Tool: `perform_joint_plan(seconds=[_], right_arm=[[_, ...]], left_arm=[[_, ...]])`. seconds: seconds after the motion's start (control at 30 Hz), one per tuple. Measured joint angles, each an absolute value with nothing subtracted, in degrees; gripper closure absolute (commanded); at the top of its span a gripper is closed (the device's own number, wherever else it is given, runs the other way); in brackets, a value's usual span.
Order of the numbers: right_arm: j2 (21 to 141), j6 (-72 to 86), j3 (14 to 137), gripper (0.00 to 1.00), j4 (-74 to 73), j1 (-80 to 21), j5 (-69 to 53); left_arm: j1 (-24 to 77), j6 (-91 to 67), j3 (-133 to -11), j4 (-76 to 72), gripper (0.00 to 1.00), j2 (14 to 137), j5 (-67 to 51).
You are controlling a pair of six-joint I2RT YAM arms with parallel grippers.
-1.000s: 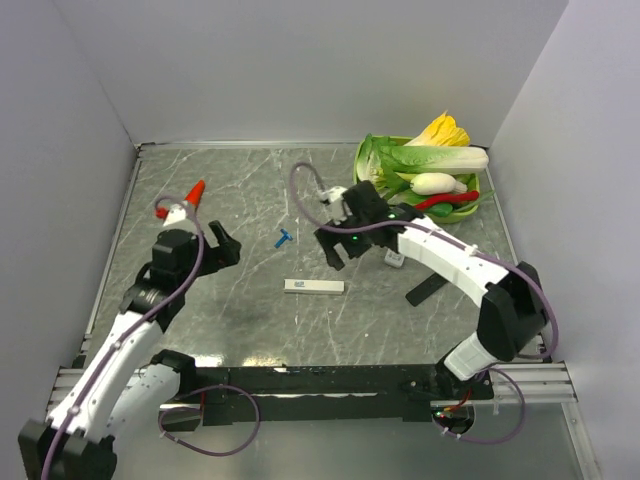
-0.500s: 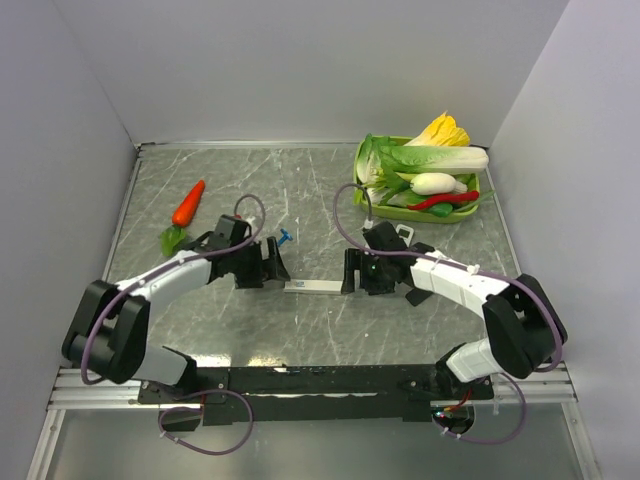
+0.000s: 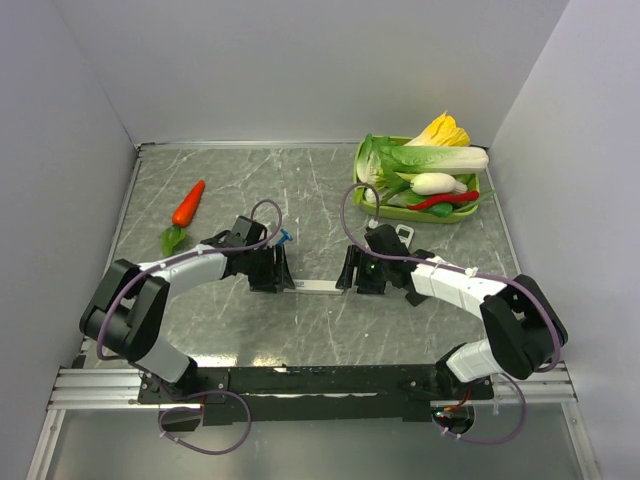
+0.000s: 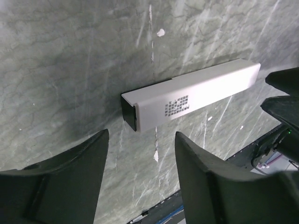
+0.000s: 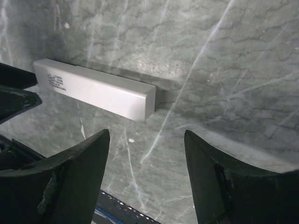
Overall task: Load the batteries into the remote control
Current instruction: Load the battery cover into the remote control.
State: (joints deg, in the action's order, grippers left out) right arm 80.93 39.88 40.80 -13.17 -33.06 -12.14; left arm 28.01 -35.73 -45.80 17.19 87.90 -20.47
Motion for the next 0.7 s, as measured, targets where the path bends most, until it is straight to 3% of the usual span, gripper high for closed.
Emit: perform_joint_plan(seconds=[0.7], right_arm=[[83.55,40.84,40.75,0.36,-10.31,-32.95,-12.08]], left_arm=[[28.18,-36.03,-46.30,15.14,0.62,90.72,-19.70]])
